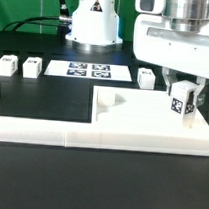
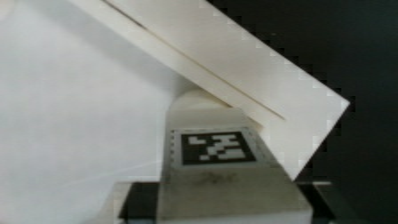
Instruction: Assemble square table
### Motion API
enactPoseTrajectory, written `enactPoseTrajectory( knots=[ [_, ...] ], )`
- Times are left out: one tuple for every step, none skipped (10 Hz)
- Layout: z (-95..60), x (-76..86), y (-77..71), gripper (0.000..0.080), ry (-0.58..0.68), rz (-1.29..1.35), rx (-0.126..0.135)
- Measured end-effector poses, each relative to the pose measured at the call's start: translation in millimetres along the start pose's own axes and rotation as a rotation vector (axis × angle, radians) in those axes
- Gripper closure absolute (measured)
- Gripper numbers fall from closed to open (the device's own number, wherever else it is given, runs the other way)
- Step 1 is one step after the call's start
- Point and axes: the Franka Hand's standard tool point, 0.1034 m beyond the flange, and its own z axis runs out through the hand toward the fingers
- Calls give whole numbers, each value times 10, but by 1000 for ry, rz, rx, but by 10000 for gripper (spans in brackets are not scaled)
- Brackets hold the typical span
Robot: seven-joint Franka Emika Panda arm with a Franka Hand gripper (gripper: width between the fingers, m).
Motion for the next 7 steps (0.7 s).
enactPoseTrajectory(
  knots=[
    [2,-6,-1,506,-4,106,2],
    [1,-3,-2,506,-11,211,4],
    [2,-2,-2,506,-25,315,7],
    [5,-7,0,506,-29,392,8],
    [7,-5,4,506,-30,463,7],
    [8,-5,5,506,-31,500,6],
    [10,-7,7,506,-34,543,6]
  ],
)
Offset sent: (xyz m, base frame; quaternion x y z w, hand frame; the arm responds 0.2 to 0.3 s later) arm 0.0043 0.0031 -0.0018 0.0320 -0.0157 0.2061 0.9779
